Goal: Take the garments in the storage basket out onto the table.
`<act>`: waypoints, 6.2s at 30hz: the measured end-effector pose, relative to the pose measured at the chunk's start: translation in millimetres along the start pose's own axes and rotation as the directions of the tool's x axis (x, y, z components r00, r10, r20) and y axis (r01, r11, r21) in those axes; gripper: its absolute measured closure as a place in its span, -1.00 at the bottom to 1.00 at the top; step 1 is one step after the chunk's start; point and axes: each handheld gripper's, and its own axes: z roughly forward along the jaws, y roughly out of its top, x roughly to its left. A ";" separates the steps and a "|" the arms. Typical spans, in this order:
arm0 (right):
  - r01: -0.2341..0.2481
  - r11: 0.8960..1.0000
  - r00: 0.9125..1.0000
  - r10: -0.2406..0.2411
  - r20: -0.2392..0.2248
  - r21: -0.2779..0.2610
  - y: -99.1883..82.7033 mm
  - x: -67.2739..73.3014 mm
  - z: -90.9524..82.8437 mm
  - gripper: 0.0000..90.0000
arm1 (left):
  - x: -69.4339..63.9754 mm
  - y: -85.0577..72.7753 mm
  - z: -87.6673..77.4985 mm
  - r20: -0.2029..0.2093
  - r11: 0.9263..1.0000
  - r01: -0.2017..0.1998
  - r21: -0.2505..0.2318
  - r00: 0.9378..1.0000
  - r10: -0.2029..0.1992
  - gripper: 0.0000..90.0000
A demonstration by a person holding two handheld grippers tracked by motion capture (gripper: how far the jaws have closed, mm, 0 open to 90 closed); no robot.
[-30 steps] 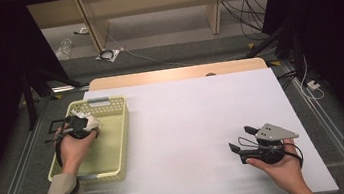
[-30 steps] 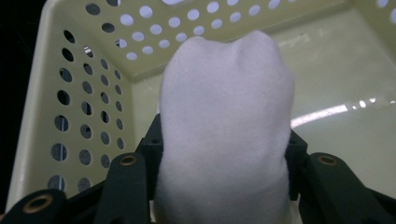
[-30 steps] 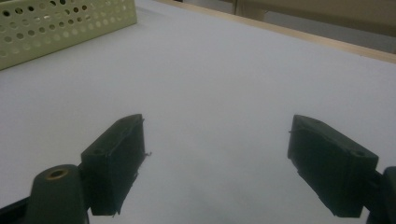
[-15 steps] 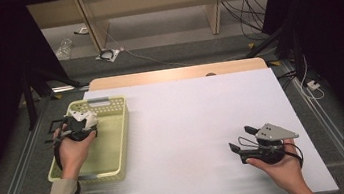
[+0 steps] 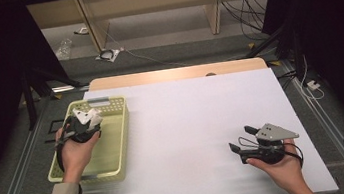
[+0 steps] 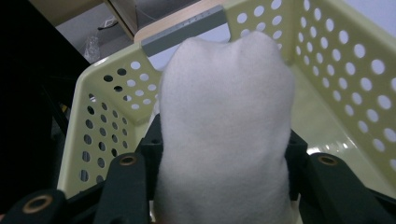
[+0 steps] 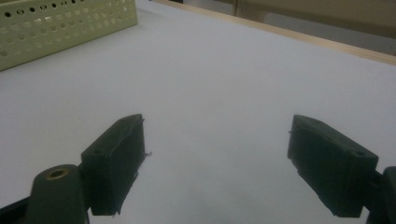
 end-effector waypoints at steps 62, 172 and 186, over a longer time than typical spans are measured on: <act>-0.004 1.000 1.000 0.004 -0.008 -0.015 0.4 -0.8 0.0 -0.56 | -129.7 53.7 -79.9 0.294 0.950 -0.200 -0.239 0.918 0.267 0.13; -0.035 0.999 0.999 0.035 0.000 -0.014 -2.0 -8.4 3.1 -0.56 | -211.1 57.2 -69.6 0.441 0.922 -0.302 -0.243 0.812 0.382 0.12; -0.037 0.999 0.999 0.037 0.000 -0.015 -2.2 -8.6 3.7 -0.56 | -219.6 54.9 -61.3 0.448 0.920 -0.321 -0.224 0.805 0.389 0.11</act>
